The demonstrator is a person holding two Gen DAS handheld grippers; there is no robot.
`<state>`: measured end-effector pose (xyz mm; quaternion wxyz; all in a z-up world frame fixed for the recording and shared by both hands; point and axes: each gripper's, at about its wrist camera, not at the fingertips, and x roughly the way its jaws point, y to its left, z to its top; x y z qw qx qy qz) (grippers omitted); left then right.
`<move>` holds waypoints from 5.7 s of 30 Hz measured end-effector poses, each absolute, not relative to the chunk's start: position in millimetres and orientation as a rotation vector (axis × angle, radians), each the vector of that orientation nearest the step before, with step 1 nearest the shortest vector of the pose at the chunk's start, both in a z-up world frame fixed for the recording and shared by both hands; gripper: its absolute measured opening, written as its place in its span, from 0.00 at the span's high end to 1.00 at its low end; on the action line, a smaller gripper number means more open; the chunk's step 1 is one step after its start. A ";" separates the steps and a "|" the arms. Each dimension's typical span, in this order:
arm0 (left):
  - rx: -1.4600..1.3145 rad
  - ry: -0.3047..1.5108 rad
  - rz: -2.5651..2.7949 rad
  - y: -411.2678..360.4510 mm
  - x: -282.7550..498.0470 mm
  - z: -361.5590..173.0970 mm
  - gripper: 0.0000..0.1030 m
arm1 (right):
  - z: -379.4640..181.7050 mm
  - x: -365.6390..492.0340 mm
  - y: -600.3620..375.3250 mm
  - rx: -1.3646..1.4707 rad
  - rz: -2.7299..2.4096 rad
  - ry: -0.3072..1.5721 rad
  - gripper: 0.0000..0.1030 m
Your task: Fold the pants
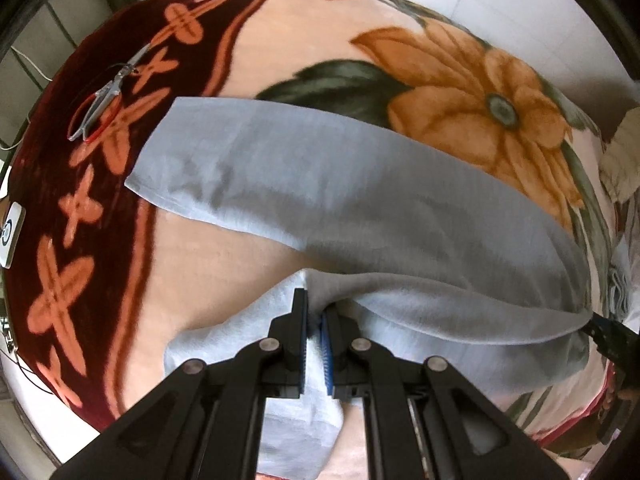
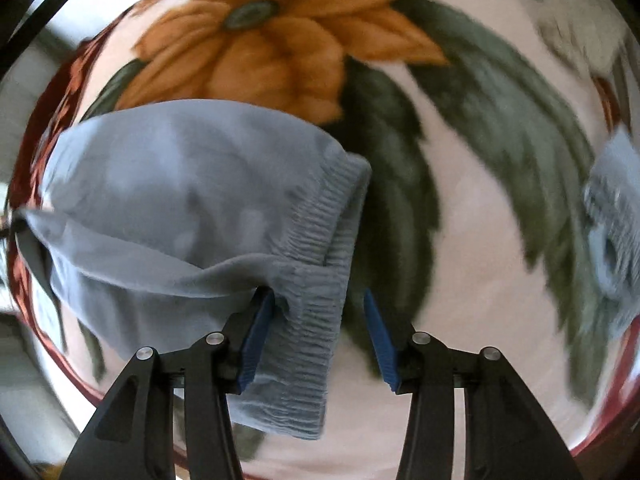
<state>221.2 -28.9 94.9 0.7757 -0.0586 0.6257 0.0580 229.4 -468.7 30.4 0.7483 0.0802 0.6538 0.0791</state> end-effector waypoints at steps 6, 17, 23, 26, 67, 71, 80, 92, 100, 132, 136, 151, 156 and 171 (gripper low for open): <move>-0.183 1.376 0.080 -21.4 223.6 93.3 0.94 | 57.3 214.0 -469.6 0.245 -0.004 1.356 0.79; -0.142 1.402 -0.157 -18.2 225.1 137.0 0.94 | 115.4 187.9 -451.8 0.278 -0.181 1.288 0.80; -0.134 1.365 -0.152 -7.6 242.4 166.8 0.95 | 117.4 211.8 -458.3 0.306 -0.165 1.255 0.80; -0.092 1.350 -0.150 -9.2 264.8 166.7 0.95 | 104.1 234.1 -459.0 0.303 -0.149 1.258 0.80; -0.159 1.474 -0.082 -9.5 276.3 98.1 0.43 | 79.8 226.9 -317.6 0.296 -0.029 1.374 0.69; -0.148 1.485 -0.072 -21.6 258.6 98.2 0.43 | 75.7 225.6 -303.2 0.321 0.017 1.387 0.69; -0.169 1.540 -0.007 -51.1 233.0 70.7 0.43 | 65.0 230.7 -293.2 0.288 0.087 1.414 0.69; -0.122 1.562 0.062 -50.1 235.9 47.6 0.92 | 43.4 240.0 -300.9 0.289 0.081 1.462 0.69; 0.012 1.472 0.063 -6.5 240.7 95.5 0.96 | 61.7 254.7 -292.7 0.267 0.105 1.421 0.69; 0.044 1.443 -0.008 103.8 349.3 67.7 0.96 | 26.4 373.5 -140.6 -0.434 0.660 1.503 0.62; 0.101 1.421 0.003 100.5 343.1 80.4 0.96 | 28.0 389.0 -125.7 -0.488 0.693 1.491 0.62; 0.116 1.359 0.025 98.4 324.9 114.4 0.96 | 73.8 369.0 -111.4 -0.424 0.713 1.385 0.96; 0.197 1.303 -0.010 95.8 330.4 138.3 0.96 | 83.9 368.5 -122.4 -0.387 0.662 1.336 0.96; 0.234 1.411 0.156 134.0 422.4 42.7 0.83 | 10.3 391.9 -112.3 -0.349 0.429 1.383 0.94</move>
